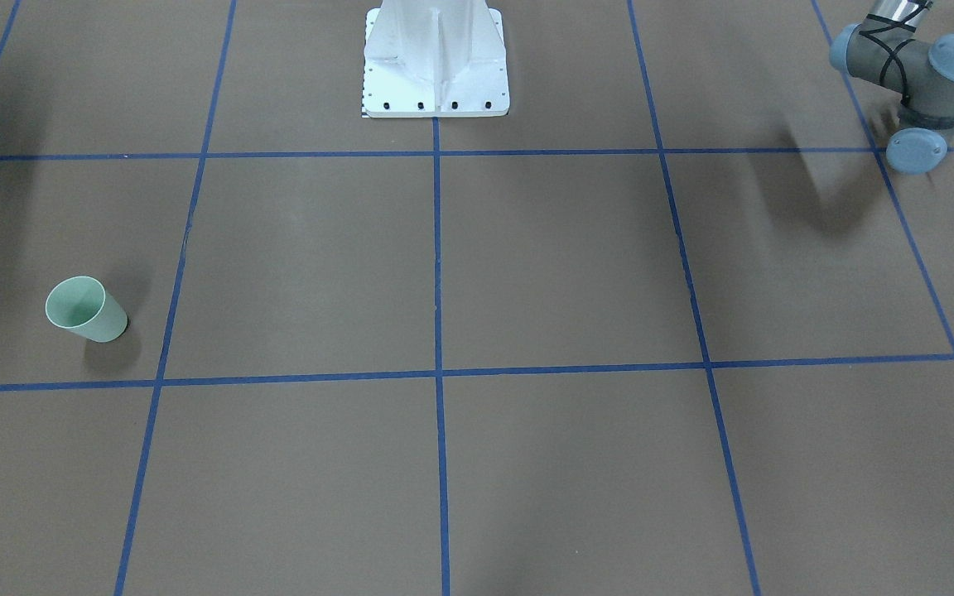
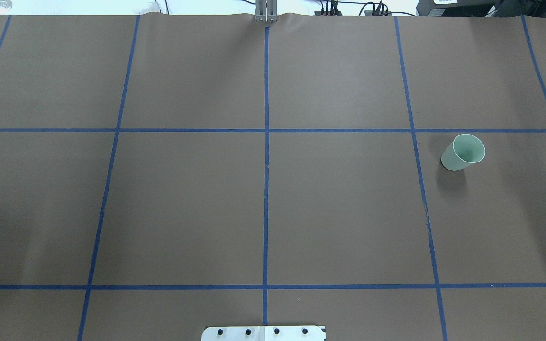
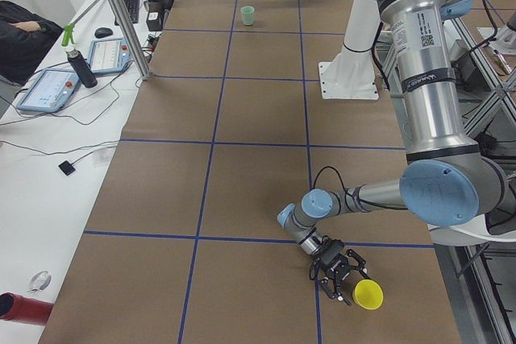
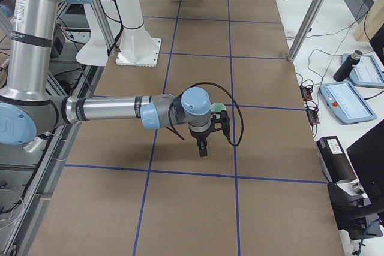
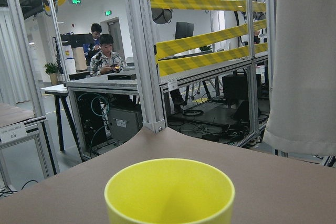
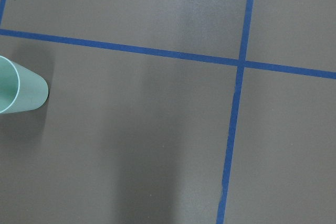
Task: Transfer and stack yellow cup on green cup
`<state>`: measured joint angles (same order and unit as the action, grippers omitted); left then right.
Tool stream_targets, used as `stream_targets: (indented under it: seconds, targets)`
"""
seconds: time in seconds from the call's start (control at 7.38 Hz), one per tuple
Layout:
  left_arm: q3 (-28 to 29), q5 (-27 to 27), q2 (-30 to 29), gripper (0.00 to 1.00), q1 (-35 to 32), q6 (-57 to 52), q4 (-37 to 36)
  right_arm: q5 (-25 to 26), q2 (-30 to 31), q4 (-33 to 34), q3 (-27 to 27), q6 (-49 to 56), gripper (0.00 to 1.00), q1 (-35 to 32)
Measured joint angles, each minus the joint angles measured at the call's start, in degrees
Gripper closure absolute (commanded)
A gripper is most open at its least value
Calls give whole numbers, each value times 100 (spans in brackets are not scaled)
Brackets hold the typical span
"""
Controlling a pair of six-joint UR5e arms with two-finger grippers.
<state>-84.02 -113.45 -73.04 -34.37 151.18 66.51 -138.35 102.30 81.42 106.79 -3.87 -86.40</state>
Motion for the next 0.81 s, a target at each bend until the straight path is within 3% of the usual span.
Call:
stream_targets:
  seconds: [0.81]
  targets:
    - [236, -286, 0, 0, 145, -20, 70, -8, 20, -1, 0, 9, 0, 0]
